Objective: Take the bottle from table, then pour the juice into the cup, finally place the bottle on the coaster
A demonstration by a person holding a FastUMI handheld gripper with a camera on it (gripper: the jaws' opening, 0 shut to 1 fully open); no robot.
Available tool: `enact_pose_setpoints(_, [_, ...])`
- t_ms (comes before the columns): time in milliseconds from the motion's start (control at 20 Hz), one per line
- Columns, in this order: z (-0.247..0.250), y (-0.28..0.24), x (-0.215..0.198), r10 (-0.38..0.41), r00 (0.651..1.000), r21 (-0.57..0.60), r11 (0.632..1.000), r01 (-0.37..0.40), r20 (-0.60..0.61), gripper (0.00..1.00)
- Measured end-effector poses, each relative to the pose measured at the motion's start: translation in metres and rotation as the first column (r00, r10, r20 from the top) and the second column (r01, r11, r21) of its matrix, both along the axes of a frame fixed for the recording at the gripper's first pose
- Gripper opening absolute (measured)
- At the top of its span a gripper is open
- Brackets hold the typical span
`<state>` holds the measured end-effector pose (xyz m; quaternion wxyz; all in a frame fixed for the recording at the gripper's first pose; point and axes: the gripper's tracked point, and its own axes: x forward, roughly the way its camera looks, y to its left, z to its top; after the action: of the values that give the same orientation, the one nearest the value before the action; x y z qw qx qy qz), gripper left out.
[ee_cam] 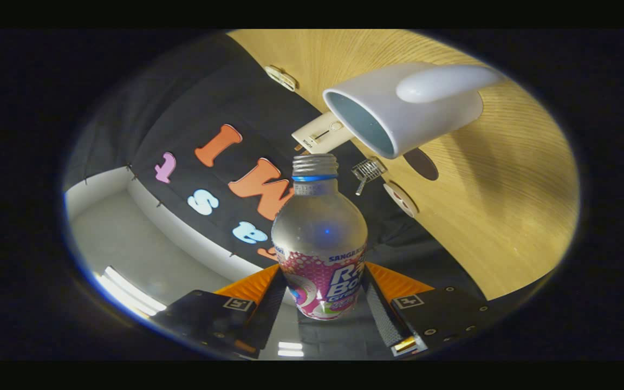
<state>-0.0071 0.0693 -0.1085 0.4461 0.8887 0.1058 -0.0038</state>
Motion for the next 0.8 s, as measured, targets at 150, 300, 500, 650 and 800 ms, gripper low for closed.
enact_pose_setpoints(150, [-0.006, -0.010, -0.002, -0.002, 1.000, -0.105, 0.994, 0.000, -0.014, 0.78])
enact_pose_setpoints(300, [-0.023, -0.014, -0.002, 0.020, 0.998, -0.253, 0.967, -0.036, -0.066, 0.78])
enact_pose_setpoints(500, [-0.029, -0.018, 0.002, 0.054, 0.993, -0.517, 0.850, -0.100, -0.103, 0.78])
enact_pose_setpoints(650, [-0.026, -0.020, 0.008, 0.090, 0.988, -0.725, 0.672, -0.151, -0.122, 0.78])
enact_pose_setpoints(800, [-0.024, -0.015, 0.018, 0.135, 0.981, -0.865, 0.466, -0.186, -0.139, 0.78])
